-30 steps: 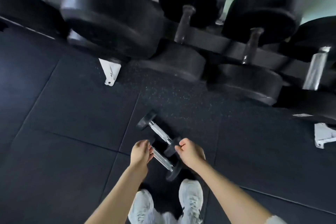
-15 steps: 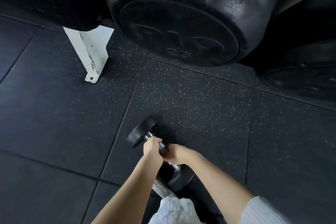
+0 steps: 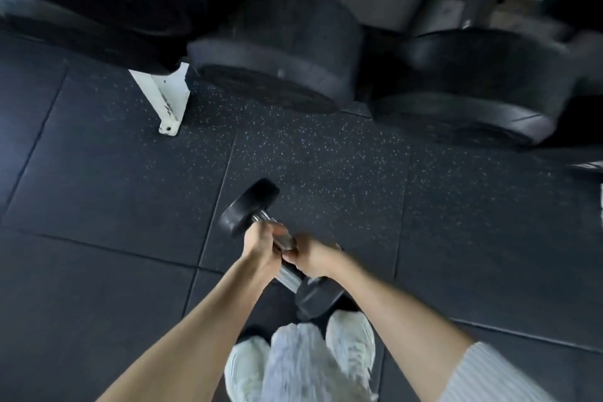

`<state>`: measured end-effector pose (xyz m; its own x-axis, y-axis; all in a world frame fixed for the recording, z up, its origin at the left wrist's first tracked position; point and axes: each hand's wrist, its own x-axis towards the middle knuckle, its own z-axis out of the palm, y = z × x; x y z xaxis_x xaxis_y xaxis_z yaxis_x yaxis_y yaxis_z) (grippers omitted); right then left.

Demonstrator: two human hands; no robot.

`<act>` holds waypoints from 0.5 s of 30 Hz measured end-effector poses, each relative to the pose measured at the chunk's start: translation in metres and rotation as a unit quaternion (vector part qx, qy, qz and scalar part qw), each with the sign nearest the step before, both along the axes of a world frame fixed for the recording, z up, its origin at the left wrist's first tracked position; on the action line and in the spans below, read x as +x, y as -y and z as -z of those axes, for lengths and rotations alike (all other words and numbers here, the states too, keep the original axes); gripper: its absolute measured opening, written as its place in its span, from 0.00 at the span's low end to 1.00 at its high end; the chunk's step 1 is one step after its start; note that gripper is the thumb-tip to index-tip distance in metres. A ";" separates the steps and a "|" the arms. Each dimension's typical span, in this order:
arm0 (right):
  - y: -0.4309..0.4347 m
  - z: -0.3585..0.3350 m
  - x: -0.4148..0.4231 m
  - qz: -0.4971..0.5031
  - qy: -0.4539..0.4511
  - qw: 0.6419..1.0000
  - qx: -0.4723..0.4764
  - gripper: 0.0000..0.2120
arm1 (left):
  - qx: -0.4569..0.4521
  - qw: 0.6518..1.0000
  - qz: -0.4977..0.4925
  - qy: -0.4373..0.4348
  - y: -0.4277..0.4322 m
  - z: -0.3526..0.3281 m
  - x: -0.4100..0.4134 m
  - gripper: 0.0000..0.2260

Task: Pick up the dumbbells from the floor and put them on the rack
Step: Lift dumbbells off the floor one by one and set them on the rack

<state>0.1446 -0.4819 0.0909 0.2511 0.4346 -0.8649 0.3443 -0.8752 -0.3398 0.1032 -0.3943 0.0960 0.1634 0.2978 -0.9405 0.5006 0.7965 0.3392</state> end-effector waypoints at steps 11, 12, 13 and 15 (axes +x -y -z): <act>0.064 -0.326 -0.022 0.149 -0.006 0.989 -0.022 0.20 | 0.057 0.989 0.139 -0.006 0.056 -0.311 -0.008 0.09; 0.071 -0.354 -0.022 0.169 -0.005 0.986 -0.009 0.19 | 0.065 0.986 0.155 0.006 0.061 -0.341 -0.006 0.09; 0.079 -0.383 -0.022 0.185 -0.001 0.983 0.002 0.19 | 0.071 0.982 0.173 0.018 0.067 -0.369 -0.005 0.09; 0.096 -0.434 -0.021 0.208 0.011 0.978 0.018 0.16 | 0.092 0.973 0.209 0.038 0.080 -0.420 -0.001 0.10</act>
<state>0.1238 -0.5777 0.5246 0.4306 0.3209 -0.8436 -0.0309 -0.9289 -0.3691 0.1023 -0.4741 0.5165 0.3732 0.3530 -0.8580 0.7357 0.4508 0.5055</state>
